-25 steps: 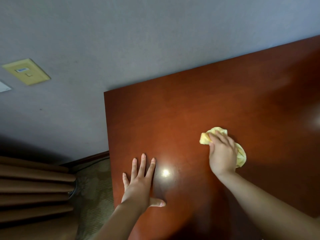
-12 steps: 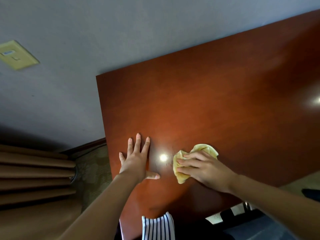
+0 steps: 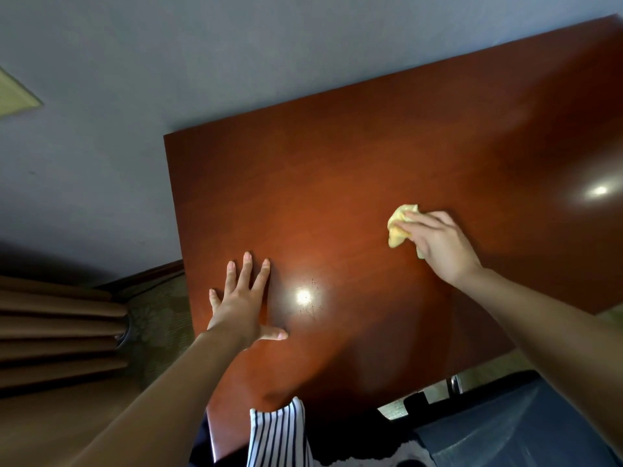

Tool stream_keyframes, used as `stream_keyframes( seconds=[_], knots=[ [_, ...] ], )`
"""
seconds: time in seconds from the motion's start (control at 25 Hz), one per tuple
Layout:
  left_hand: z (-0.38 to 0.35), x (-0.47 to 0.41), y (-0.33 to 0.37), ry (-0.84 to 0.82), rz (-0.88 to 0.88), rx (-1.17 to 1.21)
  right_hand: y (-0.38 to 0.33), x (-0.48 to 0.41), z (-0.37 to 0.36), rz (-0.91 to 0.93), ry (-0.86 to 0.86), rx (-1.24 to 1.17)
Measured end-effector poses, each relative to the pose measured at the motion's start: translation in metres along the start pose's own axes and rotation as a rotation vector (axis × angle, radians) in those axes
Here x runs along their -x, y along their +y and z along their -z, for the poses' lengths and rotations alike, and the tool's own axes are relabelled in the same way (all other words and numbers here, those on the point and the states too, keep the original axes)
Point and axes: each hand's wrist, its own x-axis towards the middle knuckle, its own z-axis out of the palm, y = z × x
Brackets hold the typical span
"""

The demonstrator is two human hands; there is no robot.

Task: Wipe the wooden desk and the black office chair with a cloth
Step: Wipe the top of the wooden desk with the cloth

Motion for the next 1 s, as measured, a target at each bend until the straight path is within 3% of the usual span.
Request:
stream_keyframes(
  seconds=[0.16,0.28,0.64,0.88,1.0],
  knots=[
    [0.001,0.000,0.003,0.004,0.001,-0.009,-0.020,-0.034,-0.013,-0.433,0.173,-0.099],
    [0.001,0.000,0.003,0.005,0.005,-0.006,-0.050,-0.040,-0.025,-0.496,0.187,-0.135],
    [-0.017,0.014,-0.014,0.164,-0.072,0.108,-0.160,0.021,-0.046,0.181,0.001,-0.258],
    [-0.044,0.047,-0.038,0.189,-0.032,0.167,-0.168,0.077,-0.050,0.608,-0.188,-0.310],
    [-0.055,0.063,-0.045,0.184,-0.013,0.202,-0.164,0.098,-0.056,0.703,-0.368,-0.402]
  ],
)
